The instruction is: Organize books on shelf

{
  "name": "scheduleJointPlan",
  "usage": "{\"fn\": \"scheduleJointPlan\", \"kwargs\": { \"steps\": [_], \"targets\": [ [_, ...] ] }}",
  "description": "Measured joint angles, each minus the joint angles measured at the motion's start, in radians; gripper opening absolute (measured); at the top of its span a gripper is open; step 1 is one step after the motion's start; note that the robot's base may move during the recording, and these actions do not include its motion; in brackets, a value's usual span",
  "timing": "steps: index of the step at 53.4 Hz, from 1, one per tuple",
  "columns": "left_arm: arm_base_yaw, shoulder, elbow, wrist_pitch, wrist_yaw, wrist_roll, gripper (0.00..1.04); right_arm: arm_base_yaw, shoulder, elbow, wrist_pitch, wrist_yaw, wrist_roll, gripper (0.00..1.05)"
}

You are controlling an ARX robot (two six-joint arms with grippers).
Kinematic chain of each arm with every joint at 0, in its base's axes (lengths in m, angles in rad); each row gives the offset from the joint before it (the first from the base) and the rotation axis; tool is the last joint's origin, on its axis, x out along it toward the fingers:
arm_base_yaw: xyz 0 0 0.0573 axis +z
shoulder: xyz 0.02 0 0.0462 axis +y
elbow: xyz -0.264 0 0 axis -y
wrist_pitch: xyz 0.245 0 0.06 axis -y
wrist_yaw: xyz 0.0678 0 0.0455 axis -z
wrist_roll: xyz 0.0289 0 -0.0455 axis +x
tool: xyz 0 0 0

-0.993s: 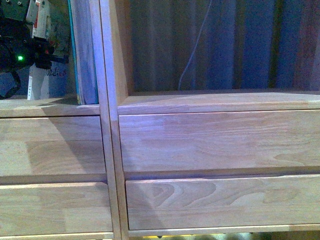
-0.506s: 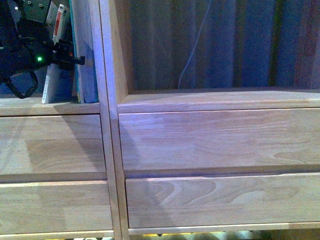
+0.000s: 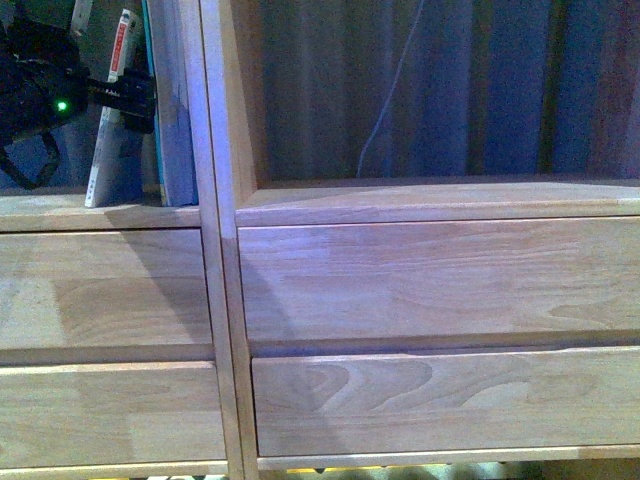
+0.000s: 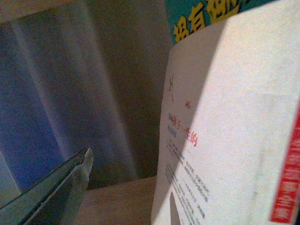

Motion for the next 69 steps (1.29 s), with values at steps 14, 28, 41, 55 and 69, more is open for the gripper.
{"fn": "scheduleJointPlan", "kwargs": {
  "steps": [14,28,41,55,69],
  "targets": [
    [0.01,-0.284,-0.29,0.098,-0.063,-0.052,0.98,-0.035,0.033,0.0,0.1,-0.027,0.045,0.98],
    [0.076,-0.697,-0.648,-0.06,0.001,-0.198,0.98,-0.066,0.043,0.0,0.094,-0.035,0.052,0.98],
    [0.177,-1.256,-1.01,-0.426,0.255,-0.512,0.98,0.028,-0.047,0.022,-0.232,0.091,-0.201,0.98],
    [0.163,-1.617,-1.238,-0.721,0.033,-0.323,0.63,0.243,-0.137,0.121,-0.842,0.724,-0.967,0.7],
    [0.021,-1.746,-1.462,-0.643,-0.105,-0.264,0.1,0.254,-0.213,-0.006,-0.834,0.794,-1.313,0.17]
  ]
}}
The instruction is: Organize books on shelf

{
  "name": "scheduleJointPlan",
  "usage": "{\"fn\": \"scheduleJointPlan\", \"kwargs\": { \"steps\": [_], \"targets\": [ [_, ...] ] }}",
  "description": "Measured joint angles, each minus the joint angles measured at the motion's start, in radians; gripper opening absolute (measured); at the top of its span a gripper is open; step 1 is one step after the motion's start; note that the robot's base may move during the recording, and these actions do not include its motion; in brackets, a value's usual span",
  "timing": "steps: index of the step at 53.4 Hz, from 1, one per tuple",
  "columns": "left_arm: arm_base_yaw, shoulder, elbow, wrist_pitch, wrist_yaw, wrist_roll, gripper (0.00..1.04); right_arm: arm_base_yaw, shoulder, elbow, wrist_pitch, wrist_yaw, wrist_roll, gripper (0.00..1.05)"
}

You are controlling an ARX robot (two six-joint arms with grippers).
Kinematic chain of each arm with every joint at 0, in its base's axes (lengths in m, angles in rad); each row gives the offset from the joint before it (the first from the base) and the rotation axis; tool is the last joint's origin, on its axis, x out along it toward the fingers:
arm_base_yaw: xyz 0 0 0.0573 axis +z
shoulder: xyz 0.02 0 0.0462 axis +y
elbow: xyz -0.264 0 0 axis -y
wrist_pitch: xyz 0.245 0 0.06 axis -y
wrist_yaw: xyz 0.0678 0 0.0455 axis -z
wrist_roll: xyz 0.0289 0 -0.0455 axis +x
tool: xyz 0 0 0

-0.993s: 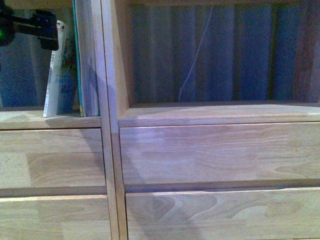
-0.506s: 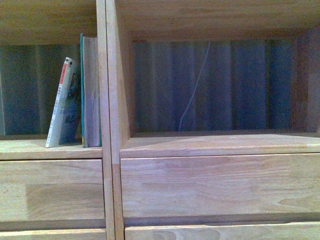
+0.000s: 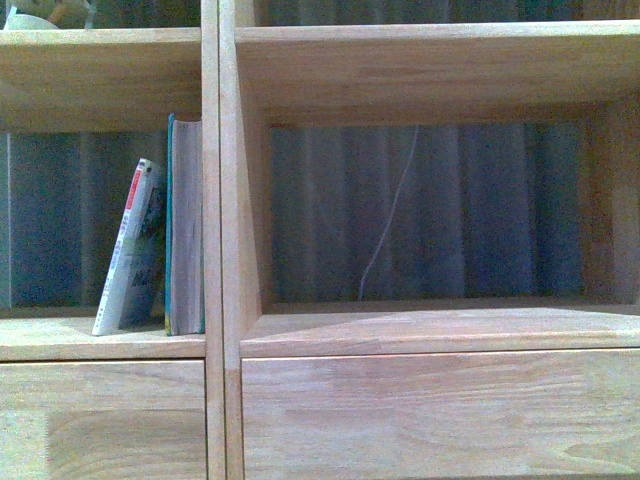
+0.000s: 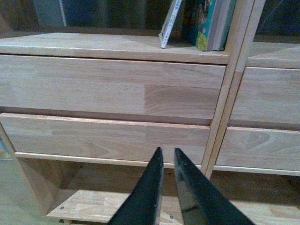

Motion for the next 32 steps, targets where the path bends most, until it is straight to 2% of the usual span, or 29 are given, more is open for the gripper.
{"fn": "scheduleJointPlan", "kwargs": {
  "steps": [2,5,24,28,32],
  "targets": [
    [0.0,-0.016,-0.026,0.006,-0.002,-0.001,0.02,0.0,-0.009,-0.017,0.004,0.0,-0.006,0.08],
    [-0.002,-0.031,-0.05,0.014,0.0,0.003,0.03,0.0,-0.017,-0.034,0.008,0.0,-0.016,0.02],
    [-0.003,-0.127,-0.164,0.029,-0.002,0.004,0.03,0.0,-0.069,-0.105,0.027,0.0,-0.023,0.03],
    [-0.003,-0.23,-0.182,-0.066,-0.002,0.004,0.03,0.0,-0.08,-0.116,0.029,0.0,-0.024,0.03],
    [-0.004,-0.27,-0.194,-0.07,-0.003,0.004,0.03,0.0,-0.09,-0.129,0.032,-0.001,-0.024,0.03]
  ]
}}
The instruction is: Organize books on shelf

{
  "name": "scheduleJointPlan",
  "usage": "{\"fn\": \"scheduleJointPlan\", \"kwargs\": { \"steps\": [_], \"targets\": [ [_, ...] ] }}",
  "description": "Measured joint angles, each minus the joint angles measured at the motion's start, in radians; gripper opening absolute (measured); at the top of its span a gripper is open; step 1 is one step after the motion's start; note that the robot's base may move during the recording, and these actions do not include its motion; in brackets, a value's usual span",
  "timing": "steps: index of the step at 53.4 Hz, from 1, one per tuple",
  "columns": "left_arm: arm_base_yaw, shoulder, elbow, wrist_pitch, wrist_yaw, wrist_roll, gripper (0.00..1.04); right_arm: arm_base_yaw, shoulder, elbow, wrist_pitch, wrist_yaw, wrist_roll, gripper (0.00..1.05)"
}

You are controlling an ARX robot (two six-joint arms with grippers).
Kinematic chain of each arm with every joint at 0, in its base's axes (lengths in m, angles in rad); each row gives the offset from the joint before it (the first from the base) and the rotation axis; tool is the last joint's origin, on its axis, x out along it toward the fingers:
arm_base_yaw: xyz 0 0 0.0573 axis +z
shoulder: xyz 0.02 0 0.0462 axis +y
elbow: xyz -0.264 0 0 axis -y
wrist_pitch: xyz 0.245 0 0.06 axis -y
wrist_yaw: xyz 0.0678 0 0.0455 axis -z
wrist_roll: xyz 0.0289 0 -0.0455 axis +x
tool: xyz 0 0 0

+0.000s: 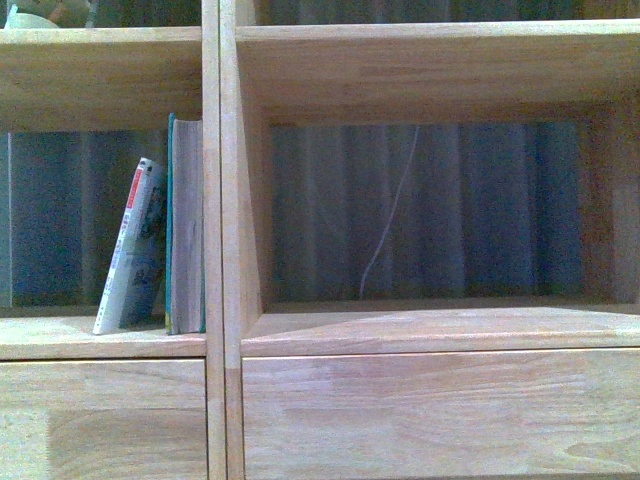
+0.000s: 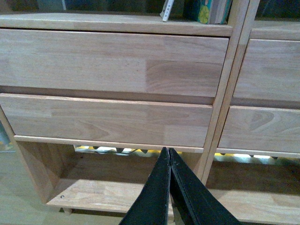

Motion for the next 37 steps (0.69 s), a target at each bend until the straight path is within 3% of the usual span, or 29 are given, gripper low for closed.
{"fn": "scheduleJointPlan", "kwargs": {
  "steps": [37],
  "targets": [
    [0.0,-0.072,-0.08,0.003,0.0,0.0,0.03,0.0,-0.048,-0.04,0.005,0.001,-0.002,0.03]
  ]
}}
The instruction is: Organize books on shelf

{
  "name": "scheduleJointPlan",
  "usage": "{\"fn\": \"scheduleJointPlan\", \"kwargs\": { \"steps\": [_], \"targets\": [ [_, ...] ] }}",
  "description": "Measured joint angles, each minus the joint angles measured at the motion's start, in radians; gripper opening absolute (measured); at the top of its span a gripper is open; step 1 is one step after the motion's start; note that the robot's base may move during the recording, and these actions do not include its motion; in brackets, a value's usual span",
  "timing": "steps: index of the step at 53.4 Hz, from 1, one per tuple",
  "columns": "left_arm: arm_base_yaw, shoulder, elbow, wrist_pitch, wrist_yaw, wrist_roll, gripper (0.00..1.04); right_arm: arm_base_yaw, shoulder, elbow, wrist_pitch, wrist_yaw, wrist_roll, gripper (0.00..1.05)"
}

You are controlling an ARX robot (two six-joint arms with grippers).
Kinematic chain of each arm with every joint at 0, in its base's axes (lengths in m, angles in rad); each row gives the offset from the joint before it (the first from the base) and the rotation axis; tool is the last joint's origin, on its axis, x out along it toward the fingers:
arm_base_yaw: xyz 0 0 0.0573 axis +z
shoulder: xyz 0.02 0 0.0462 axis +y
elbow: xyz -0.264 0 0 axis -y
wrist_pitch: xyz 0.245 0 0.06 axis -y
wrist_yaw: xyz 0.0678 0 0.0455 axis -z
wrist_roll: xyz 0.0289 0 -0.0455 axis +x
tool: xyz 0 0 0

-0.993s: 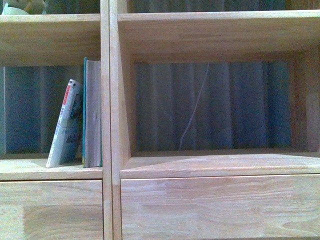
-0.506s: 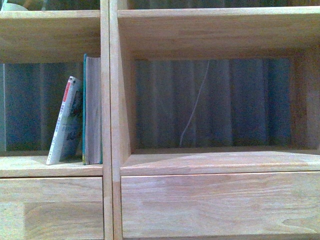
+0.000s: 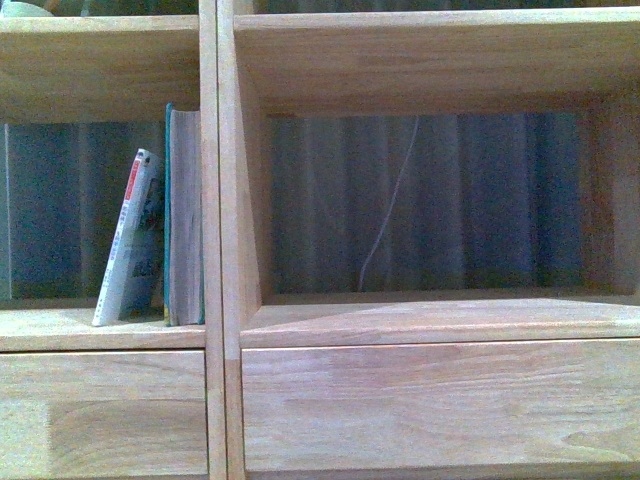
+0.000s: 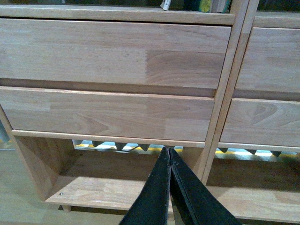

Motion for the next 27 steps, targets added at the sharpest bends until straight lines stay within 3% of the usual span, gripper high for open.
{"fn": "scheduleJointPlan", "kwargs": {
  "steps": [9,12,27],
  "targets": [
    [0.0,0.0,0.0,0.0,0.0,0.0,0.03,0.0,0.0,0.0,0.0,0.0,0.0,0.03],
    [0.0,0.0,0.0,0.0,0.0,0.0,0.1,0.0,0.0,0.0,0.0,0.0,-0.002,0.04],
    [0.0,0.0,0.0,0.0,0.0,0.0,0.56,0.0,0.0,0.0,0.0,0.0,-0.002,0.5]
  ]
}}
